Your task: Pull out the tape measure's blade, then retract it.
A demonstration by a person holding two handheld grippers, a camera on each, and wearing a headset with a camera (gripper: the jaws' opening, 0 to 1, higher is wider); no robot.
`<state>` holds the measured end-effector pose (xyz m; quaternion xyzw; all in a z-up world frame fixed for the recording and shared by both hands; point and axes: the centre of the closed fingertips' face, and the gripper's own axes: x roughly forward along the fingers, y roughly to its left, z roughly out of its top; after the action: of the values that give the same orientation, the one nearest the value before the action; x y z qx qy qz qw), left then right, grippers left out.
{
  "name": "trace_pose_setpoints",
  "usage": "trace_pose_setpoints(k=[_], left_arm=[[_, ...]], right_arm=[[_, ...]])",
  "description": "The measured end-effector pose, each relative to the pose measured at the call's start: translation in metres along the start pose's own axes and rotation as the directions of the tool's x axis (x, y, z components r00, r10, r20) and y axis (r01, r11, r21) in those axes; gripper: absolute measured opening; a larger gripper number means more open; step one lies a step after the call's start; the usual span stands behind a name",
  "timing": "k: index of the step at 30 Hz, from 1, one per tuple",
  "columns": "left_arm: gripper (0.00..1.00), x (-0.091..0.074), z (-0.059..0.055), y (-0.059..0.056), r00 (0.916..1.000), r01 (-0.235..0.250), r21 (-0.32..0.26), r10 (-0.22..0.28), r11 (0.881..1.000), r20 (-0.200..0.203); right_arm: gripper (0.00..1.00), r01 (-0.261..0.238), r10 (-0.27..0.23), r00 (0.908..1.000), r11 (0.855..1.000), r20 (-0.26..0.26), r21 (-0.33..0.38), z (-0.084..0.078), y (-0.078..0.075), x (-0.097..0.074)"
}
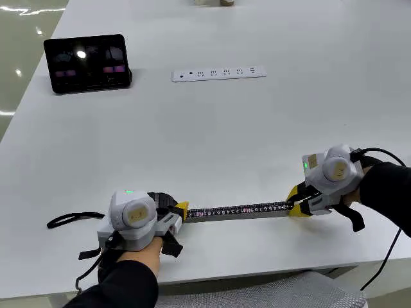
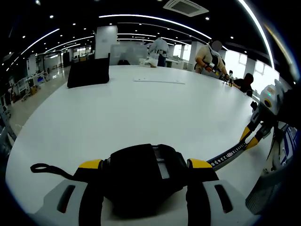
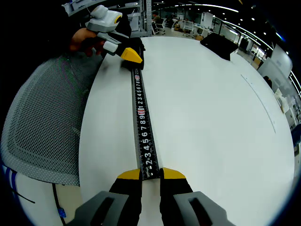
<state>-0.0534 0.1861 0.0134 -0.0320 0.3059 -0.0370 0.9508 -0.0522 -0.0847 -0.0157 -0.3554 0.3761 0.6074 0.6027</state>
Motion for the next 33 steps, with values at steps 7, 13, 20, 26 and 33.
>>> trace_pose_setpoints(k=[7,13,20,26,33], left_arm=[[0.65,-0.0002,-0.0013,-0.0002,0.9998,0.007,0.024,-0.006,1.0,-0.017],[0.65,-0.0014,-0.0012,-0.0004,0.9997,0.014,0.023,-0.013,1.0,-0.02],[0.65,-0.002,-0.0014,-0.0011,0.9996,0.016,0.021,-0.016,1.0,-0.023],[0.65,-0.0017,-0.0016,-0.0014,0.9995,0.021,0.019,-0.021,1.0,-0.025],[0.65,-0.001,-0.0019,-0.0016,0.9994,0.022,0.021,-0.022,1.0,-0.026]], right_arm=[[0.11,-0.012,0.012,0.9999,1.0,0.001,0.004,0.0002,0.0002,-0.0003],[0.11,-0.005,0.005,0.9999,1.0,0.011,0.009,0.0034,0.0007,0.0025],[0.11,-0.003,0.003,1.0,1.0,0.006,0.009,0.0061,0.0018,0.0023],[0.11,-0.006,0.006,1.0,1.0,-0.003,0.01,0.0067,0.001,0.0033],[0.11,-0.003,0.003,1.0,1.0,-0.002,0.014,0.0077,0.0001,0.0038]])
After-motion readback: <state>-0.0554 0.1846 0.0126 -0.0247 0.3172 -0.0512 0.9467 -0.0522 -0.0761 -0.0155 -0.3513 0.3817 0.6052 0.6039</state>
